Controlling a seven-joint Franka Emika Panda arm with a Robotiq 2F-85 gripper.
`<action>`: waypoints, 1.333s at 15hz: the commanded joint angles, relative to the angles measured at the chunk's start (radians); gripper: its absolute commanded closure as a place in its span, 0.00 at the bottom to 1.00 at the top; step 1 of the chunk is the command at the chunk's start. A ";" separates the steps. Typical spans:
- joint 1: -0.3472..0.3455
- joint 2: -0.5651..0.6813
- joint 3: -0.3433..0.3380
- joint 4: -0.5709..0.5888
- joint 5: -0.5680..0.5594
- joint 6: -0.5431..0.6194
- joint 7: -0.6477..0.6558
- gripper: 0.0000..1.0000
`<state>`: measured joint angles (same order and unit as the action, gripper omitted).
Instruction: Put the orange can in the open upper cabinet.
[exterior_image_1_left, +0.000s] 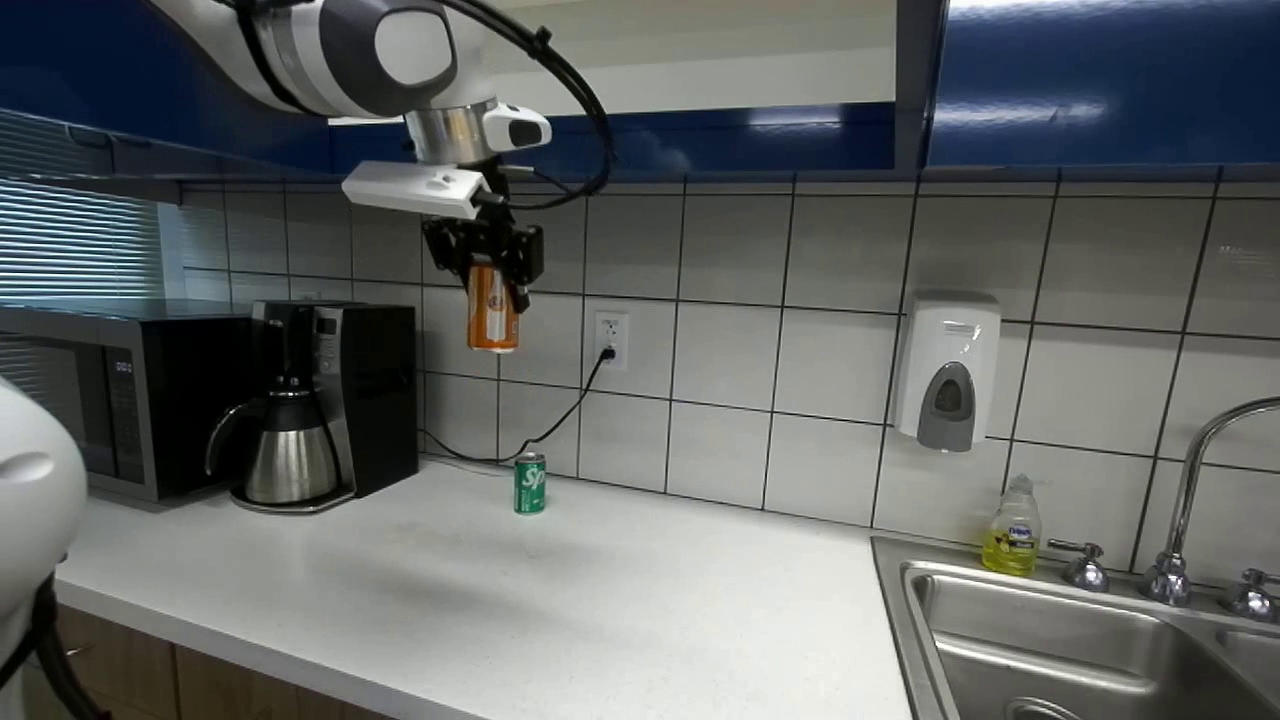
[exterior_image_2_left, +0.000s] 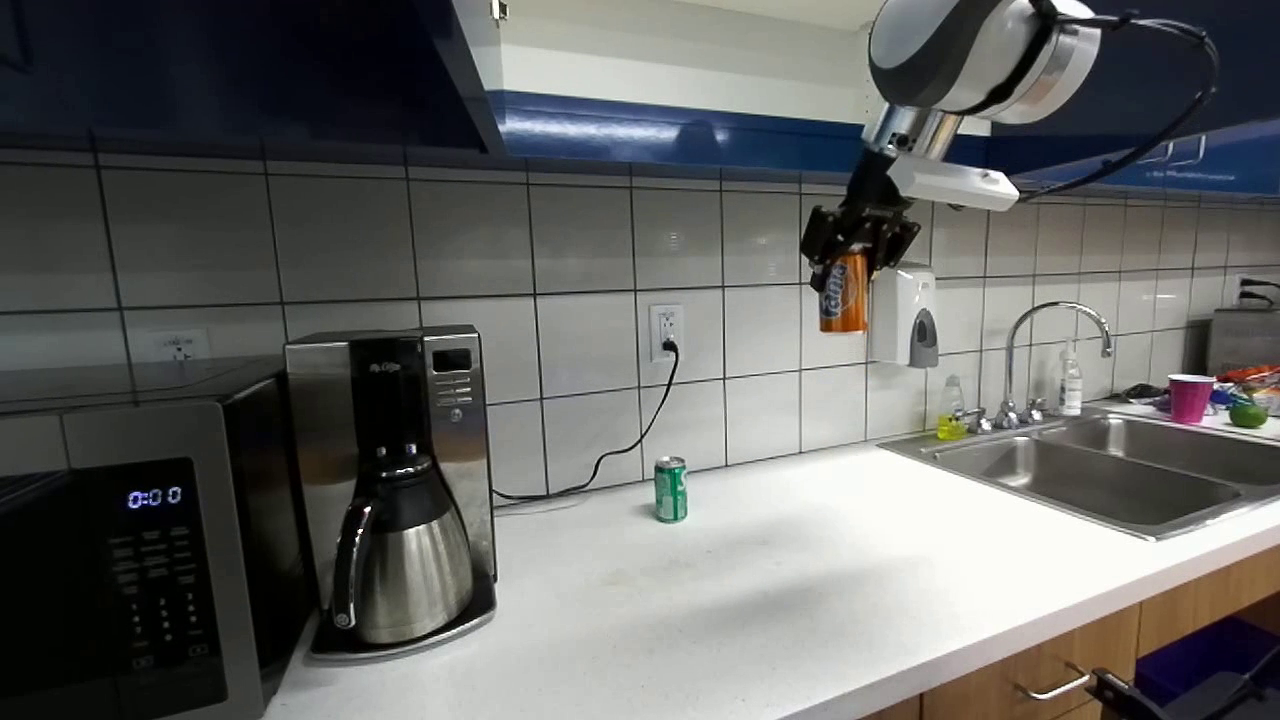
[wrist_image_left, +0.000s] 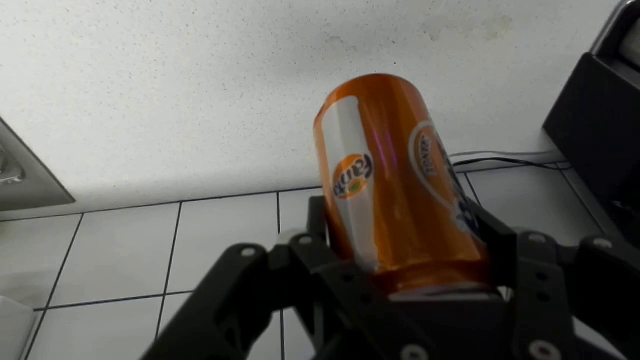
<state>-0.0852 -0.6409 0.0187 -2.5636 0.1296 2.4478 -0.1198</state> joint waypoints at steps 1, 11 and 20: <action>0.025 -0.038 -0.018 0.085 -0.032 -0.107 0.057 0.61; 0.034 0.018 -0.001 0.423 -0.016 -0.287 0.168 0.61; 0.031 0.160 0.035 0.693 -0.041 -0.357 0.271 0.61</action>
<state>-0.0484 -0.5535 0.0371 -1.9983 0.1232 2.1419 0.0861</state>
